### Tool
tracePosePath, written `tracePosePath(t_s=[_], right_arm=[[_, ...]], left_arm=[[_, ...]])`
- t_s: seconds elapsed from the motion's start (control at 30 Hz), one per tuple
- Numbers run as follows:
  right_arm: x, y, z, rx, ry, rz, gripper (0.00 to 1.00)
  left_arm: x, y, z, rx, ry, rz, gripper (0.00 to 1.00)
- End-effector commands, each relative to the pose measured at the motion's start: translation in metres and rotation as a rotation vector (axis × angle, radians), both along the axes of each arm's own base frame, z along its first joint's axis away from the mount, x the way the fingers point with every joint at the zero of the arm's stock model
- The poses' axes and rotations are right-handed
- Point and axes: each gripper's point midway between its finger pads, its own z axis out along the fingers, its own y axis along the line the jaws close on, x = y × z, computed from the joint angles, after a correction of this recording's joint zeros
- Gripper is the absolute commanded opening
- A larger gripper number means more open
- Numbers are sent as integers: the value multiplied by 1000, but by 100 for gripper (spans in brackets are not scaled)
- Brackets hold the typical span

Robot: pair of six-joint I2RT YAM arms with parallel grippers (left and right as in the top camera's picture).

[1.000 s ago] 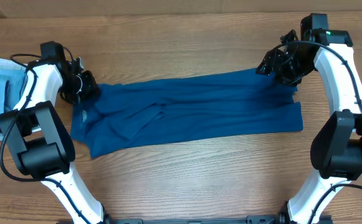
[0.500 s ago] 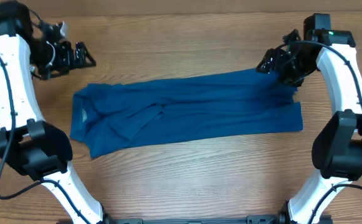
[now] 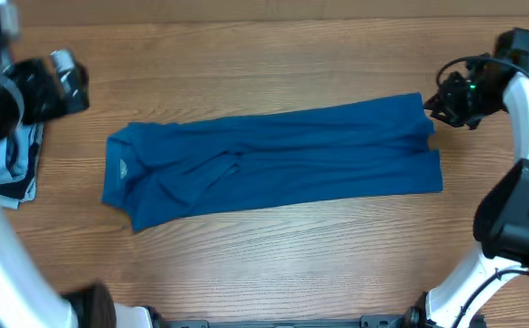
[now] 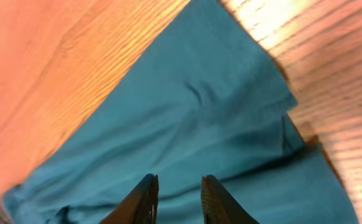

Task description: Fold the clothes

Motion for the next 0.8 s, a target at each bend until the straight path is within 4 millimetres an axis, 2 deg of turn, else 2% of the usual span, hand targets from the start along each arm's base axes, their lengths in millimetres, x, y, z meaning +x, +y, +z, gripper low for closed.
tracePosePath(t_s=[0.0, 0.1, 0.17, 0.27, 0.33, 0.47, 0.63, 0.77], right_arm=[[4, -4, -42, -64, 94, -29, 27], [-2, -3, -69, -48, 164, -25, 28], [-9, -3, -84, -49, 208, -18, 28], [-29, -4, -99, -58, 292, -16, 18], [-44, -8, -100, -78, 354, -19, 14], [-62, -21, -87, -110, 404, -40, 12], [-40, -14, -59, -77, 240, 22, 13], [-36, -26, -27, -65, 136, 20, 17]], left_arm=[[-41, -1, 33, 13, -111, 108, 100], [-59, -6, 46, 26, -162, 108, 100], [-63, -8, 49, 28, -173, 107, 100], [-64, -8, 49, 28, -175, 107, 100], [-63, -8, 48, 27, -170, 107, 100], [-61, -7, 47, 26, -165, 107, 100], [-61, -7, 47, 26, -166, 107, 100], [-61, -7, 47, 26, -165, 107, 100]])
